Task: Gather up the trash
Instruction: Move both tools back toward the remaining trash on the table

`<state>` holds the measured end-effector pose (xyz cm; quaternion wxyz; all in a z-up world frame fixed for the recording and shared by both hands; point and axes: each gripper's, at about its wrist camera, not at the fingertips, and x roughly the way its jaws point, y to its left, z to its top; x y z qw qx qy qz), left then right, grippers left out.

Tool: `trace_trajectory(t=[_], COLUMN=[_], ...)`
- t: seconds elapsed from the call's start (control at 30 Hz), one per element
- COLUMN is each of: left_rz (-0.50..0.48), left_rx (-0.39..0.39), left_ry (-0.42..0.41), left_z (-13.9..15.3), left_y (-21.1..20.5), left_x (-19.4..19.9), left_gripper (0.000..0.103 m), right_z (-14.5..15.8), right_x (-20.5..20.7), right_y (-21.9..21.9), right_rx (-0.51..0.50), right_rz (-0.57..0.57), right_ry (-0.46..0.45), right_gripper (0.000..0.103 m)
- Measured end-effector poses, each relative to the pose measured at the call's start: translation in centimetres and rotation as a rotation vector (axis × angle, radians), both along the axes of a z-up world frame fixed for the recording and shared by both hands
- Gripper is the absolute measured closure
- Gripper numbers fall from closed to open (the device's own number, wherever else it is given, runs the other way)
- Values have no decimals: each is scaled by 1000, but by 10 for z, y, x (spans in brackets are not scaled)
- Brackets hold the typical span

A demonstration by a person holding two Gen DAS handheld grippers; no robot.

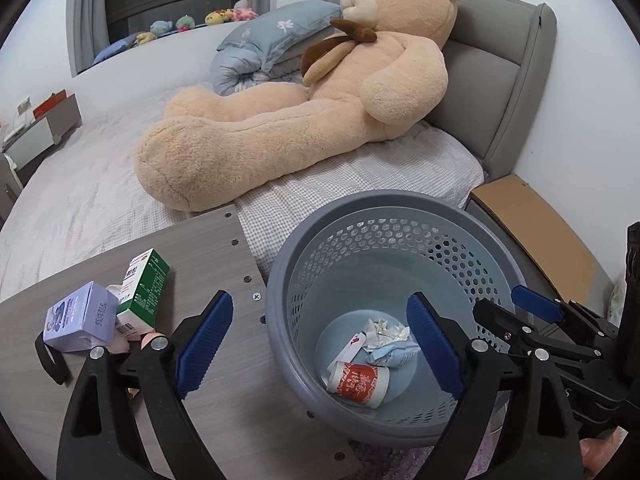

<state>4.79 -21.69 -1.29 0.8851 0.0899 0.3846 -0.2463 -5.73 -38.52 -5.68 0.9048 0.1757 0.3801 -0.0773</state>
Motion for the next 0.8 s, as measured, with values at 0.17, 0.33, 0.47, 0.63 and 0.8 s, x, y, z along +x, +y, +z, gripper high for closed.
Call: trace_trajectory(t=[0.17,0.33,0.47,0.63,0.8], left_rz=[17,40,63,93,124], left_rx=[-6,-12,-8,-3,-7], left_ry=[-5,-14,-27,-37,-43], left_z=[3,6,9,10,11], left_y=[7,16,23,37,55], left_x=[-3,-6,-9,-12,-15], left_gripper=[14,12,10,9,8], right_z=[2,4,7,10,13], right_x=[-2,-4,-7,-11,-13], right_y=[6,12,19,30,42], right_rx=[-10,-29,-41,-57,-69], right_rz=[1,2,2,14,30], right_ry=[0,-3,-7,-17,-26], right_gripper=[38,38,36,34,34])
